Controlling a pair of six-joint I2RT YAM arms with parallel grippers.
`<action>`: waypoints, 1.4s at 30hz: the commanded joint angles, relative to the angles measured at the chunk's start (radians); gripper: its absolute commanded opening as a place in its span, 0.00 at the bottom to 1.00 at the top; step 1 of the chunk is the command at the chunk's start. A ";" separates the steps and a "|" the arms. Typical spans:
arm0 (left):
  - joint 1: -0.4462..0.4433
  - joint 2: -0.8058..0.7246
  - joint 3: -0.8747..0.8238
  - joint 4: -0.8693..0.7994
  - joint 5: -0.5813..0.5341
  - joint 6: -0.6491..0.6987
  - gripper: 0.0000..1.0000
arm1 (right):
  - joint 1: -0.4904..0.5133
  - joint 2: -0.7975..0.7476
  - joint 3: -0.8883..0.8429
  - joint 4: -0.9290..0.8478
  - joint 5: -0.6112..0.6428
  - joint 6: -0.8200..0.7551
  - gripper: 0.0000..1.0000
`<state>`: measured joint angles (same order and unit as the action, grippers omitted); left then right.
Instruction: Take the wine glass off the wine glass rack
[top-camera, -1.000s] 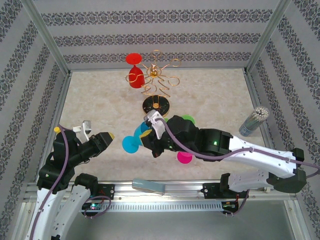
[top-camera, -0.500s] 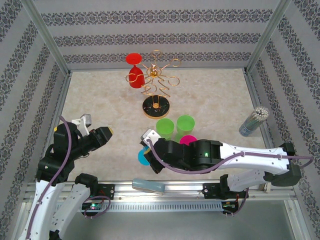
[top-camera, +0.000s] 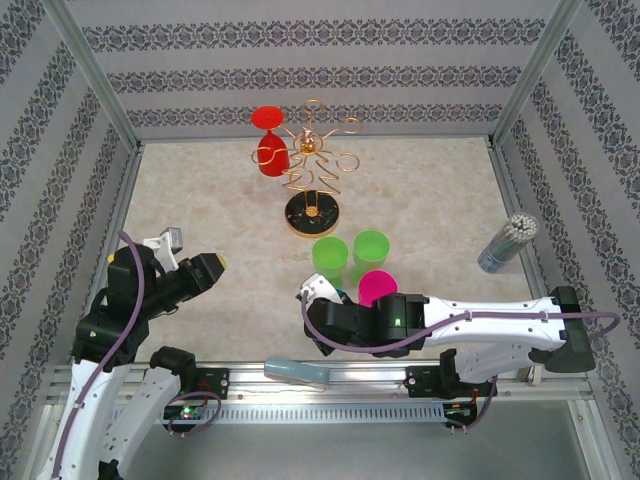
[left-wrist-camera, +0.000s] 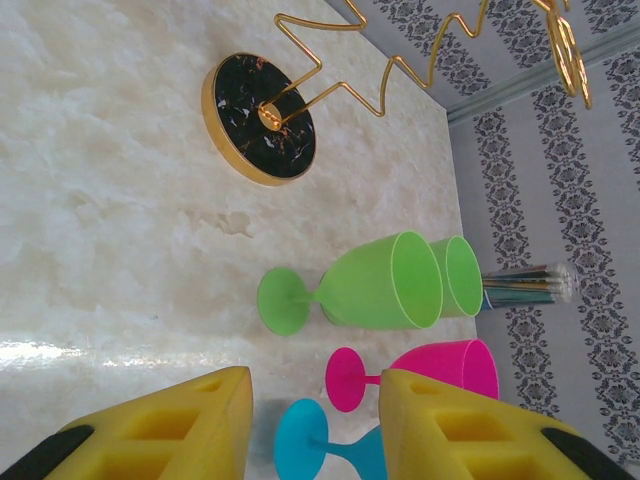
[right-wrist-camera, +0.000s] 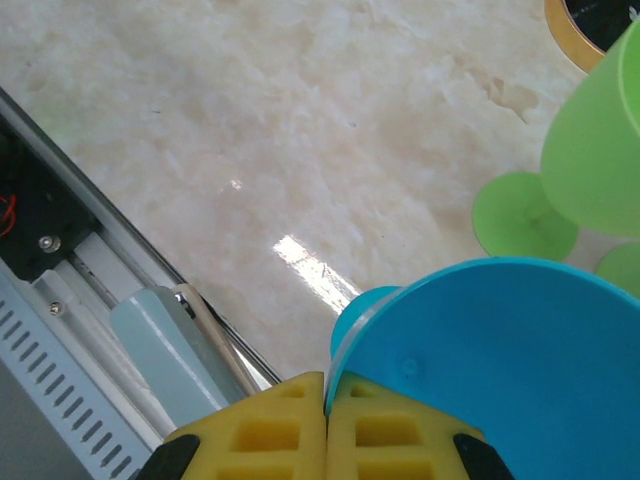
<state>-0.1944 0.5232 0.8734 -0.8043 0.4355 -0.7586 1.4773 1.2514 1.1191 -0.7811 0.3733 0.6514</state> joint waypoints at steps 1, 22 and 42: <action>0.010 0.002 0.015 -0.016 -0.011 0.025 0.39 | 0.006 -0.025 -0.036 -0.007 0.063 0.046 0.00; 0.011 0.014 0.003 -0.002 -0.025 0.023 0.39 | -0.076 -0.008 -0.086 0.046 0.049 0.024 0.00; 0.010 0.020 -0.001 -0.003 -0.037 0.033 0.39 | -0.080 0.026 -0.045 0.018 0.064 0.025 0.29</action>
<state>-0.1944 0.5426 0.8730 -0.8040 0.4122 -0.7570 1.4021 1.3003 1.0428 -0.7341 0.4068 0.6750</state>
